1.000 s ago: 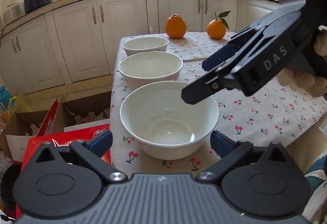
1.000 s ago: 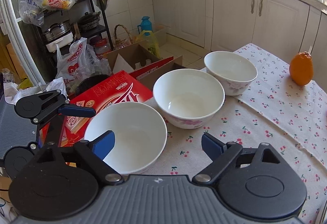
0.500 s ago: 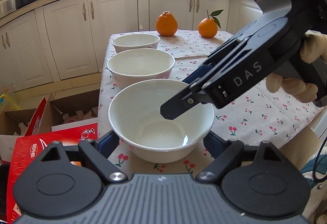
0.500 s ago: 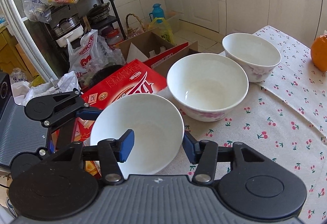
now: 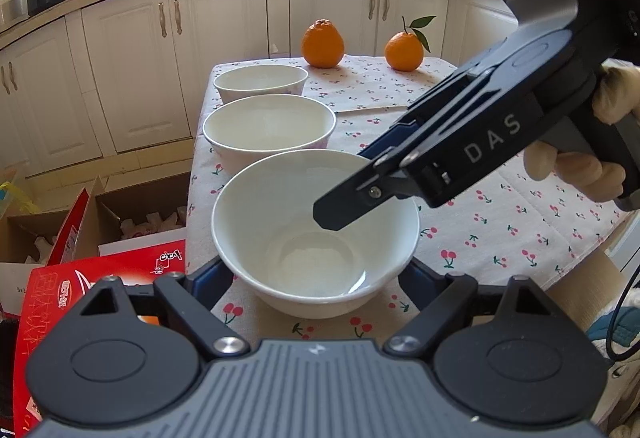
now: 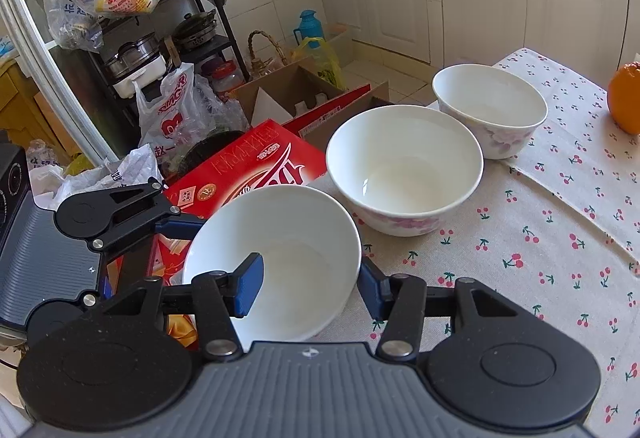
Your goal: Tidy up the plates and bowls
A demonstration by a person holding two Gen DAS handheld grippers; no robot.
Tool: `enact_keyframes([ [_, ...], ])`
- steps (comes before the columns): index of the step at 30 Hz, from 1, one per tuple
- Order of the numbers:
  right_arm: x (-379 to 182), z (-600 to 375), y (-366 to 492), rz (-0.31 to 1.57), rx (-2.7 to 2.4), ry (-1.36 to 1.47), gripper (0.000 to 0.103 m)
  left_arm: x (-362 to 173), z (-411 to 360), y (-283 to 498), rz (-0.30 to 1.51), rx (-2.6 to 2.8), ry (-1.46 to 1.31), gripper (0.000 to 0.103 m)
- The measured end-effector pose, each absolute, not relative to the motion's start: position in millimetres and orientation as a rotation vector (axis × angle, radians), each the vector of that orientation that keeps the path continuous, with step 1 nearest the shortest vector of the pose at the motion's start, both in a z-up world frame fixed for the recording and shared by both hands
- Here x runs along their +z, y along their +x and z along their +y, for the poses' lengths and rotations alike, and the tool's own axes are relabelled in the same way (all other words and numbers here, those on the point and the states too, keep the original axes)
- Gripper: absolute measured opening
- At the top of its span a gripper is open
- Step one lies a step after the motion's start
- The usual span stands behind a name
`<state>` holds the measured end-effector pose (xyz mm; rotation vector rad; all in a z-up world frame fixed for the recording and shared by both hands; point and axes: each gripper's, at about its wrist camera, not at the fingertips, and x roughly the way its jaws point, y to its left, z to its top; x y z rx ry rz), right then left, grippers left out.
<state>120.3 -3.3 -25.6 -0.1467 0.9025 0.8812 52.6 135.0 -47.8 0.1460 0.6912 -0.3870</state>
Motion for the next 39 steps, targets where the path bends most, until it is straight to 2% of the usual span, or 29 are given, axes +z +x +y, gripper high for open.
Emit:
enact_keyframes([
  [20,-12.8,-92.6,108.7,0.85,0.716,-0.07,0.057,-34.4,61.8,68.9,0.661,-0.548,0.198,0.089],
  [39,-24.0,-155.1,102.9,0.861,0.553,0.006,0.057,-44.5,4.1,86.1,0.674,-0.675,0.217,0.089],
])
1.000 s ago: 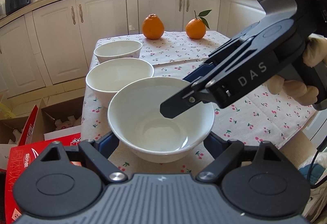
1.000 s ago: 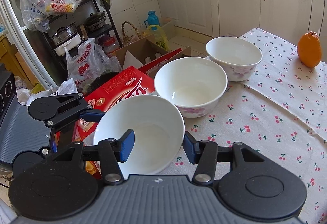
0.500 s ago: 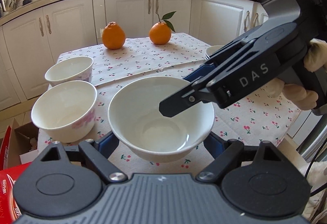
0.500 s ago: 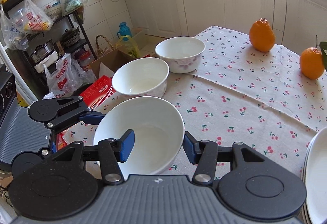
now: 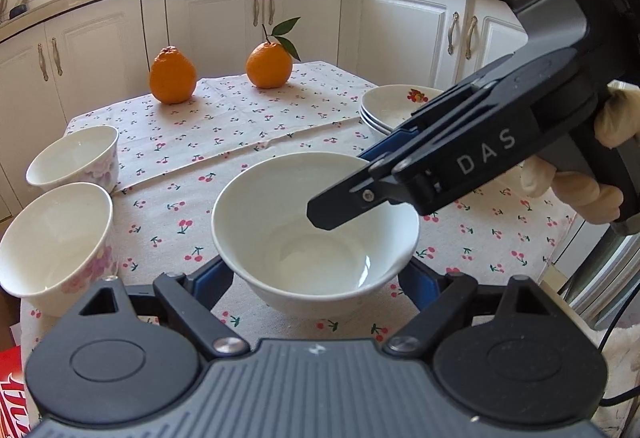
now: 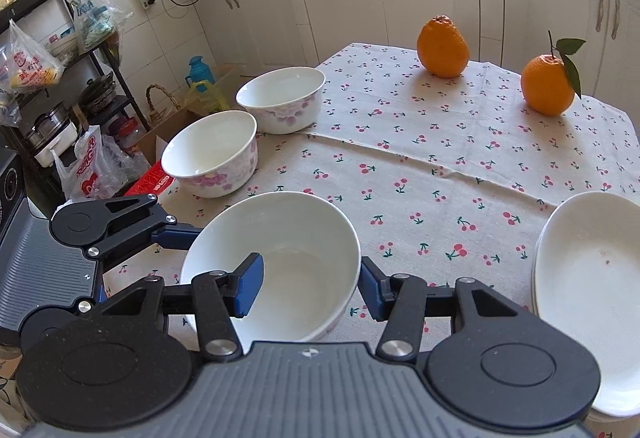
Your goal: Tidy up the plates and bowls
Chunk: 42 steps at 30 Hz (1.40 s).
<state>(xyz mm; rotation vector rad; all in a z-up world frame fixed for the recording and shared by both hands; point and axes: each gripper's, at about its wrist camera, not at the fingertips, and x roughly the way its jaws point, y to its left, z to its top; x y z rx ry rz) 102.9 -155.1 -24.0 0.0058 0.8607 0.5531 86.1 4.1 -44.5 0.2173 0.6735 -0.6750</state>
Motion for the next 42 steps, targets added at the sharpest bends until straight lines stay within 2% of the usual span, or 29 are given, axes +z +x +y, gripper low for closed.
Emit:
enact_keyframes([
  [17,-31.3,-157.2,106.8,0.88,0.542,0.007,0.058,-53.5,2.8,94.3,0.715,-0.689,0.196,0.089],
  [19,-31.2,-156.6,106.5,0.876,0.543,0.005,0.065,-52.6,3.5,92.0,0.697,-0.693,0.197,0.089],
  [22,-29.0,-155.5,105.0,0.855,0.534,-0.006,0.083,-52.2,3.1,90.2,0.693,-0.696,0.213,0.093],
  [23,-28.1,-155.4,104.3,0.848,0.526,-0.01,0.092,-52.7,4.2,89.6,0.694,-0.695,0.211,0.094],
  [27,-24.0,-155.0,102.4,0.827,0.52,-0.017,0.102,-52.2,13.5,85.4,0.704,-0.68,0.199,0.094],
  [42,-8.4,-117.6,113.2,0.788,0.569,-0.084,0.103,-40.4,70.9,71.6,0.656,-0.484,0.168,0.097],
])
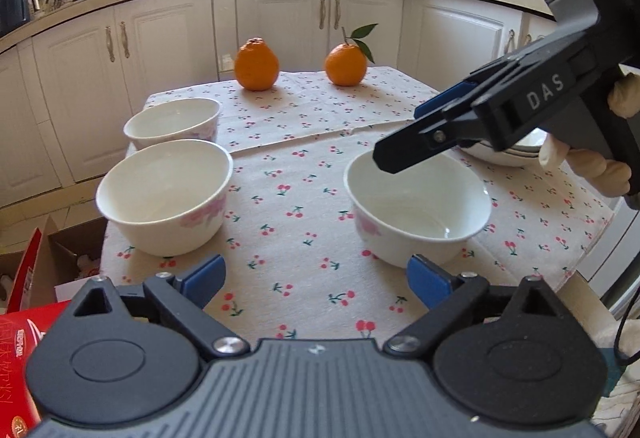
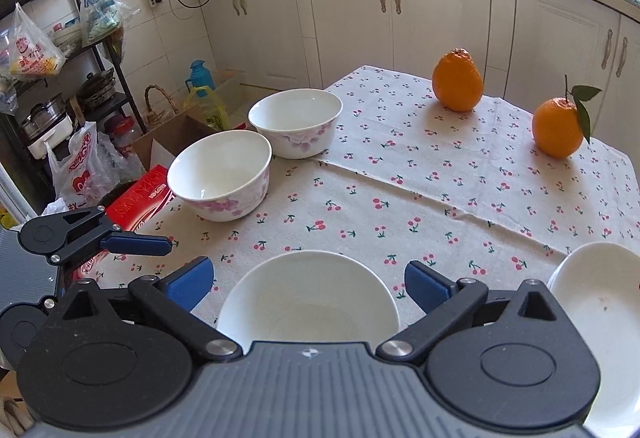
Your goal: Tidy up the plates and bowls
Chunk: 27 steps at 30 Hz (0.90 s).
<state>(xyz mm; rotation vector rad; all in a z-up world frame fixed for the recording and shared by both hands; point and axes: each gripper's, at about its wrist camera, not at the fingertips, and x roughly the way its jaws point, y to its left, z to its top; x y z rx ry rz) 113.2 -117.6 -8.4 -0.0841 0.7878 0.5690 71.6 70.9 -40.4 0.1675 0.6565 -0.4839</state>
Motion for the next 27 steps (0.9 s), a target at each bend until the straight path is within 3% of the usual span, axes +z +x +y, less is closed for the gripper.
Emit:
enact_keyframes([
  [14,14.1,-54.9,153.2,0.804,0.747,-0.151,0.103,-42.2,124.2,112.2,0.623,-0.327,0.165,0.097],
  [27,-6.6,-15.1,211.6,0.911,0.8,-0.141,0.101,-50.0,125.6,141.0,0.615,-0.348,0.198,0.097],
])
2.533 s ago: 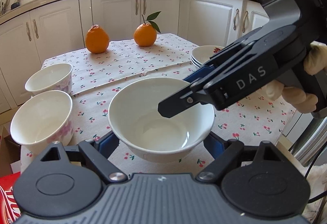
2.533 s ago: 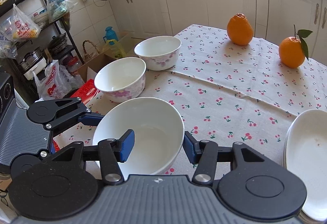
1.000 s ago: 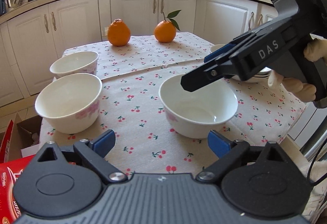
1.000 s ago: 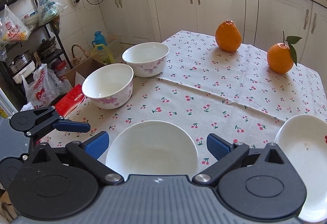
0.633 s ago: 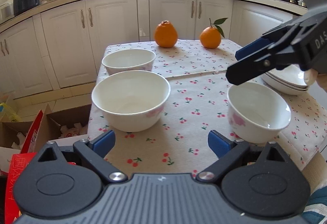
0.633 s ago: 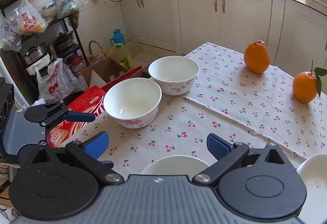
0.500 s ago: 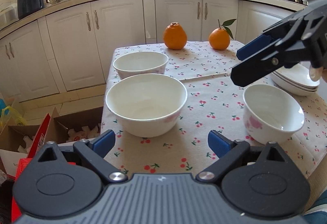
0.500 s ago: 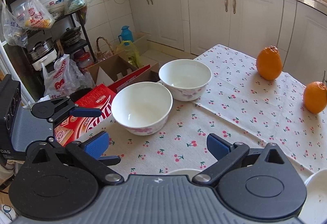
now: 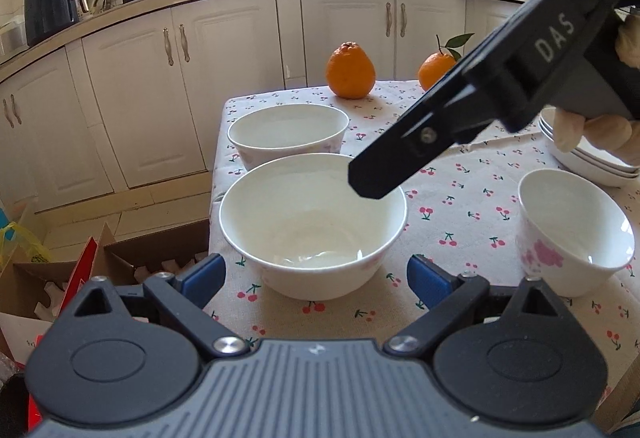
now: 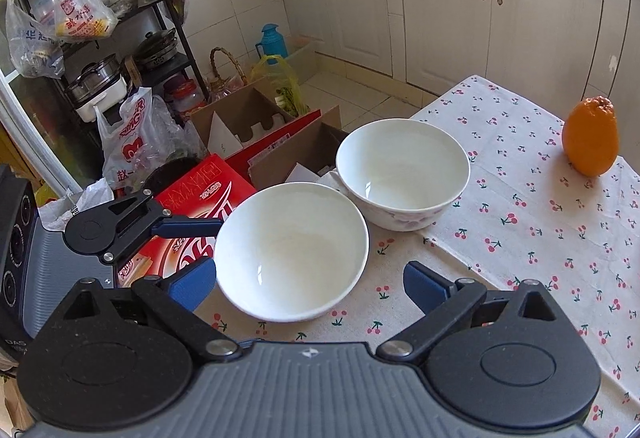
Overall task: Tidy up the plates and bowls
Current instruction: 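Reach the right tool into the large white bowl and grip its rim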
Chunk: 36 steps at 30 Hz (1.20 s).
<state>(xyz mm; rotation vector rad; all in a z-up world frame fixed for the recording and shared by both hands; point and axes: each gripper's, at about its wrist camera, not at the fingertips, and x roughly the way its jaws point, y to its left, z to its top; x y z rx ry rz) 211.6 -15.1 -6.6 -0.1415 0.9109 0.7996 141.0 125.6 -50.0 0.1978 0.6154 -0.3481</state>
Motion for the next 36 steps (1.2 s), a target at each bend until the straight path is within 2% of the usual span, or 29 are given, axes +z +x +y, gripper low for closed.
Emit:
enact_keyframes([
  [4,-15.2,-6.9,225.5,0.949,0.804,-0.141,0.097,-51.2,124.6,146.6,0.61,-0.354,0.209,0.097],
  [18,-32.8,5.9,248.4,1.014,0.821,-0.128,0.069,-52.5,127.7,151.1,0.601,-0.376,0.21,0.096],
  [23,-35.4,8.3,252.6,1.023,0.826,-0.12,0.063,-52.3,127.9,152.5,0.605,-0.385,0.208,0.096],
  [36,-33.5,5.3,250.2,1.02,0.827,-0.115,0.062,-49.6,126.9,154.5,0.616,-0.397,0.203,0.096],
])
